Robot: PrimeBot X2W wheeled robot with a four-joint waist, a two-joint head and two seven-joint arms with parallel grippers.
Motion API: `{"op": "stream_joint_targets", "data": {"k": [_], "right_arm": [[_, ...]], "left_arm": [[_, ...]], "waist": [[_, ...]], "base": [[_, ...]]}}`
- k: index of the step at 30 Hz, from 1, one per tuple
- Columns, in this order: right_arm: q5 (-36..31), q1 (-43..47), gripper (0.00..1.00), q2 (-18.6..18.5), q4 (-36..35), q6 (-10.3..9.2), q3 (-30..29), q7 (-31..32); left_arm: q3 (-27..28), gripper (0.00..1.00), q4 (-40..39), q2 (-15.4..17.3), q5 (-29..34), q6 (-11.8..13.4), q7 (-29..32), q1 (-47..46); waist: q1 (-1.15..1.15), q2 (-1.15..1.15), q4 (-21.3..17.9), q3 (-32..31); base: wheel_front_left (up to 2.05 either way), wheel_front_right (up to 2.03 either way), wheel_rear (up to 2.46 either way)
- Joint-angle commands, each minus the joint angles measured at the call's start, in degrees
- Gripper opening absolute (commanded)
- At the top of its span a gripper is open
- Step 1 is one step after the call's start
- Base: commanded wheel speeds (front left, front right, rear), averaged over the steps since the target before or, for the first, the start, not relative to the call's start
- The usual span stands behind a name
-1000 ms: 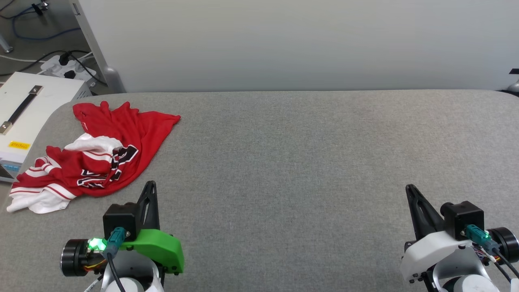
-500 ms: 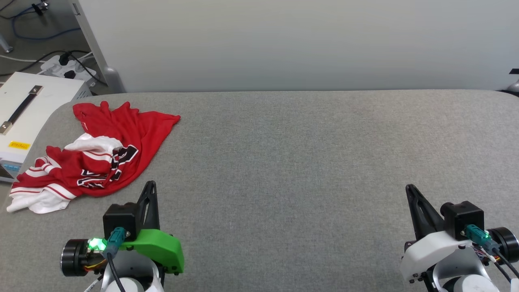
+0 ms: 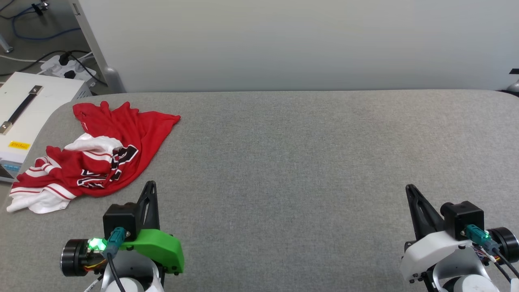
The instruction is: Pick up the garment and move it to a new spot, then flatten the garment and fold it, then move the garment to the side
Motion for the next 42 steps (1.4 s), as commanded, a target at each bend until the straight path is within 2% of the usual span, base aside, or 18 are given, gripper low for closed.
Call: {"op": "stream_joint_targets", "data": {"k": [1,2,3,4,5,42], "right_arm": [[-0.6,-0.9,0.00,0.1,0.1,-0.05,0.1,0.2],[0.0,0.0,1.00,0.0,0.0,0.00,0.0,0.0],[0.0,0.0,1.00,0.0,0.0,0.00,0.0,0.0],[0.1,0.0,0.00,0.0,0.0,0.00,0.0,0.0],[0.1,0.0,1.00,0.0,0.0,0.00,0.0,0.0],[6.8,0.6,1.00,0.0,-2.5,-0.02,-1.9,-4.3]], "left_arm": [[0.1,0.00,-0.1,-0.3,0.5,0.2,0.0,0.7],[0.0,1.00,0.0,0.0,0.0,0.0,0.0,0.0],[0.0,1.00,0.0,0.0,0.0,0.0,0.0,0.0],[0.0,0.00,0.0,0.0,0.0,0.0,0.0,0.0],[0.0,1.00,0.0,0.0,0.0,0.0,0.0,0.0],[0.0,1.00,-0.3,-0.1,-2.1,1.4,-4.3,0.2]], "waist": [[0.00,0.00,0.0,0.0],[0.00,0.00,0.0,0.0],[0.00,0.00,0.0,0.0],[0.00,0.00,0.0,0.0],[0.00,0.00,0.0,0.0],[0.00,0.00,0.0,0.1]], "base": [[0.00,0.00,0.00],[0.00,0.00,0.00],[0.00,0.00,0.00],[0.00,0.00,0.00],[0.00,0.00,0.00],[0.00,0.00,0.00]]}}
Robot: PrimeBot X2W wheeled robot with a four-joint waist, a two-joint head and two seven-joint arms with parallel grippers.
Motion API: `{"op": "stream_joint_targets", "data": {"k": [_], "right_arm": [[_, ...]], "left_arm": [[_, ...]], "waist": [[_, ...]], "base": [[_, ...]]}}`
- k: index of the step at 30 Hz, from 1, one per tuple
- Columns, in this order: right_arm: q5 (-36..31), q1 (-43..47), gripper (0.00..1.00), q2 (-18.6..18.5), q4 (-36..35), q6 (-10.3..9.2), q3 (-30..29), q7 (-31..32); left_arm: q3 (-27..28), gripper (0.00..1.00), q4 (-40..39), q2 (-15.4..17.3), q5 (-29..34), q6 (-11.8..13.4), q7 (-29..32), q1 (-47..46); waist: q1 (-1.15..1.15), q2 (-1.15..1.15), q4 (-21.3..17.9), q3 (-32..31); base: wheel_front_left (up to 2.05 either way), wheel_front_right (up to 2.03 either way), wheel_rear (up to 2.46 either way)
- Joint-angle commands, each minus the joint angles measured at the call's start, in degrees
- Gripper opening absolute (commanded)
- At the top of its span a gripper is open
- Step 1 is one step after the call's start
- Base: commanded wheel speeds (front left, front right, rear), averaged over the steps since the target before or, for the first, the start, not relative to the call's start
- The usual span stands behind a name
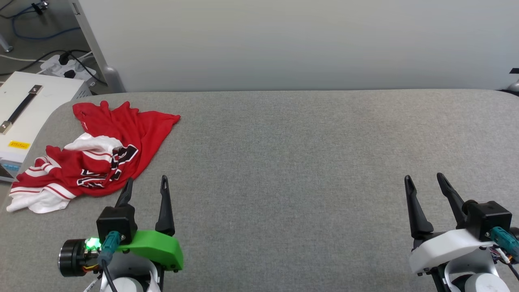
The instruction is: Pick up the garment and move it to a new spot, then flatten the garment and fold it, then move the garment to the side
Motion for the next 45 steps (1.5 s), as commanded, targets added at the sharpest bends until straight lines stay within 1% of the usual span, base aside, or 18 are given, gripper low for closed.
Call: {"op": "stream_joint_targets", "data": {"k": [1,36,41,45], "right_arm": [[0.9,0.6,1.00,0.0,-0.5,-0.02,-0.2,-0.7],[3.4,2.4,1.00,0.1,-0.6,-0.03,0.3,-5.0],[3.3,2.8,1.00,0.1,-0.7,-0.03,0.5,-5.6],[3.0,3.0,1.00,0.1,-1.1,-0.04,0.9,-6.1]], "left_arm": [[0.0,1.00,-0.1,-0.1,-0.6,0.4,-0.8,0.2],[-0.7,1.00,2.0,-0.2,-2.2,0.9,-5.2,1.0],[-0.6,1.00,2.5,-0.2,-2.6,1.2,-5.8,1.1],[-0.5,1.00,2.7,-0.2,-3.0,1.3,-6.3,1.1]], "waist": [[0.00,0.00,0.0,0.0],[0.00,0.00,0.5,0.2],[0.00,0.00,1.2,0.1],[0.00,0.00,2.5,0.2]], "base": [[0.00,0.00,0.00],[0.00,0.00,0.00],[0.00,0.00,0.00],[0.00,0.00,0.00]]}}
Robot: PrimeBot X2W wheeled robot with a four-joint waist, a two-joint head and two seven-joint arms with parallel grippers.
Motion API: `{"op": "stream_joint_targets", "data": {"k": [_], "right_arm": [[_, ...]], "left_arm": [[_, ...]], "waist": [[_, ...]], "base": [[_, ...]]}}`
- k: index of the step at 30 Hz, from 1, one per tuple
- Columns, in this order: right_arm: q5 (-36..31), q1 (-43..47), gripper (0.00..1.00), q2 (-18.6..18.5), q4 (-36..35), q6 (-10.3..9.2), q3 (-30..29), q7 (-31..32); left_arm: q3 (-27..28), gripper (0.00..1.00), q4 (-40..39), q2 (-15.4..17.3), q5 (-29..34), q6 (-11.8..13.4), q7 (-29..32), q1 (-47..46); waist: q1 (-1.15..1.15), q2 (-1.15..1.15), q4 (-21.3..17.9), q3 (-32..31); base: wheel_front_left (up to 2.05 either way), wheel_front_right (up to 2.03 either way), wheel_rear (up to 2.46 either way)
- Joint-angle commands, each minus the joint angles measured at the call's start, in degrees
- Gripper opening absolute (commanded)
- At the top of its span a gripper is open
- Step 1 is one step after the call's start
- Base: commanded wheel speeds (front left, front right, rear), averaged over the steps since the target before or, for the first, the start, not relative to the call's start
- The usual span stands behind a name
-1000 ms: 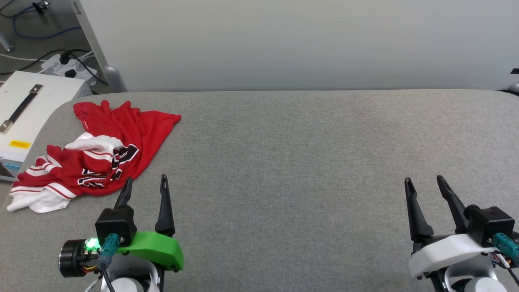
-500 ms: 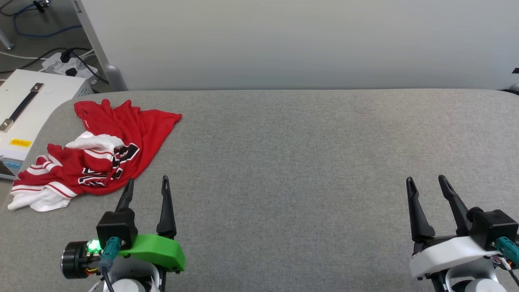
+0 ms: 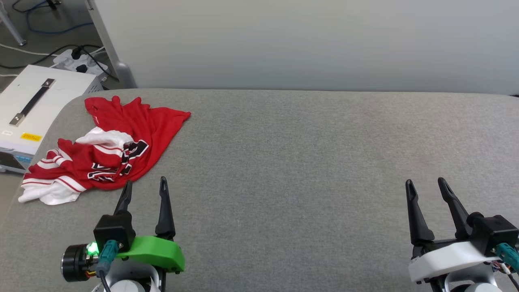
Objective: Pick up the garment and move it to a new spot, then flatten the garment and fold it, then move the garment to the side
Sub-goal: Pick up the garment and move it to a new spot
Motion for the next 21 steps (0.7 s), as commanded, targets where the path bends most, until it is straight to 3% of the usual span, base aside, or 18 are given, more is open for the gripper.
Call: {"op": "stream_joint_targets", "data": {"k": [1,21], "right_arm": [[0.2,0.6,1.00,0.1,-0.6,-0.04,0.3,-0.7],[-2.3,-0.6,1.00,0.1,-2.2,-0.04,3.1,-3.0]], "left_arm": [[0.2,1.00,0.2,-0.2,-0.3,0.4,-0.6,1.0],[2.9,1.00,1.3,-0.2,-3.4,1.2,-3.0,-0.3]], "waist": [[0.00,0.00,1.0,0.1],[0.00,0.00,14.0,2.9]], "base": [[0.00,0.00,0.00],[0.00,0.00,0.00]]}}
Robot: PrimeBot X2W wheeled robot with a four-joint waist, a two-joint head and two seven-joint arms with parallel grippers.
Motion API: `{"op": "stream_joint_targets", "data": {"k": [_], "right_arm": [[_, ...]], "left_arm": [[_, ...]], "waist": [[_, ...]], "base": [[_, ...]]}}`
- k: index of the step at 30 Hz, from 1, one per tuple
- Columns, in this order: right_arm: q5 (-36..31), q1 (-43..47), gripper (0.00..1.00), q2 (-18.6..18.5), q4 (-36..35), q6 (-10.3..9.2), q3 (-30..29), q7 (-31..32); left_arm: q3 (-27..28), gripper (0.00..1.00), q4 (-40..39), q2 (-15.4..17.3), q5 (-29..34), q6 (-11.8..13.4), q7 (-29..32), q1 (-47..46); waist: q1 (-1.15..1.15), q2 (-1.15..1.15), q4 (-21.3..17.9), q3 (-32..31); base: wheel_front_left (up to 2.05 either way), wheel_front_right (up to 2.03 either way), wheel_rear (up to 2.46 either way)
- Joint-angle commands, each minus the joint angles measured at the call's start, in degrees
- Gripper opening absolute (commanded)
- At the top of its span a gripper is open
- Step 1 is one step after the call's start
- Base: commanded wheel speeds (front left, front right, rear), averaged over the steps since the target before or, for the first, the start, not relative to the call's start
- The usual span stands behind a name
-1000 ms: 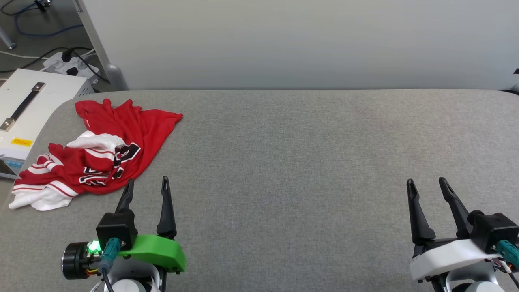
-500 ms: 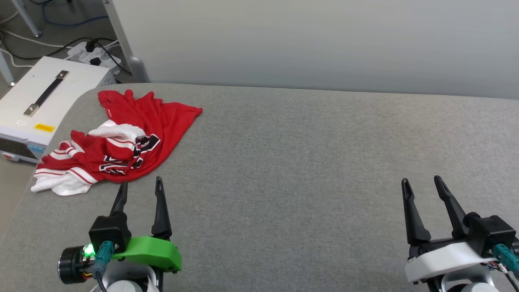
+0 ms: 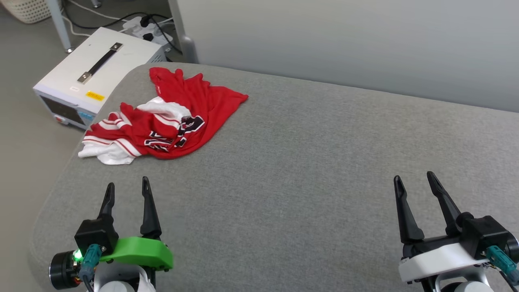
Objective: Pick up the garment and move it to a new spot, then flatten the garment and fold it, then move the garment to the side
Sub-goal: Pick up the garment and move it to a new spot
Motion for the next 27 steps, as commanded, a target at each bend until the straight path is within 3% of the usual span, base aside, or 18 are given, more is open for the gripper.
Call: {"op": "stream_joint_targets", "data": {"k": [1,11,18,22,27], "right_arm": [[-0.5,-0.6,1.00,0.0,-0.4,-0.04,0.1,-0.6],[-0.6,-0.7,1.00,-0.2,-0.7,-0.05,1.0,-1.8],[-0.3,-0.6,1.00,-0.3,-1.0,-0.05,1.6,-2.6],[0.0,-0.9,1.00,-0.6,-1.3,-0.05,2.1,-3.0],[0.0,-2.3,1.00,-2.0,-1.8,-0.05,2.6,-3.1]], "left_arm": [[0.3,1.00,0.3,-0.2,-0.8,0.2,-0.7,-0.3],[1.6,1.00,1.1,-0.2,-2.6,0.4,-1.8,-0.6],[2.5,1.00,1.5,-0.2,-3.7,0.0,-2.7,-0.4],[4.1,1.00,2.5,-0.2,-4.5,-1.6,-3.1,-2.0],[6.6,1.00,4.0,1.8,-4.1,-5.6,-3.1,-9.0]], "waist": [[0.00,0.00,3.5,1.2],[0.00,0.00,10.4,2.0],[0.00,0.00,13.0,2.4],[0.00,0.00,13.5,3.2],[0.00,0.00,11.7,5.4]], "base": [[0.00,0.00,0.00],[0.00,0.00,0.00],[0.00,0.00,0.00],[0.00,0.00,0.00],[0.00,0.00,0.00]]}}
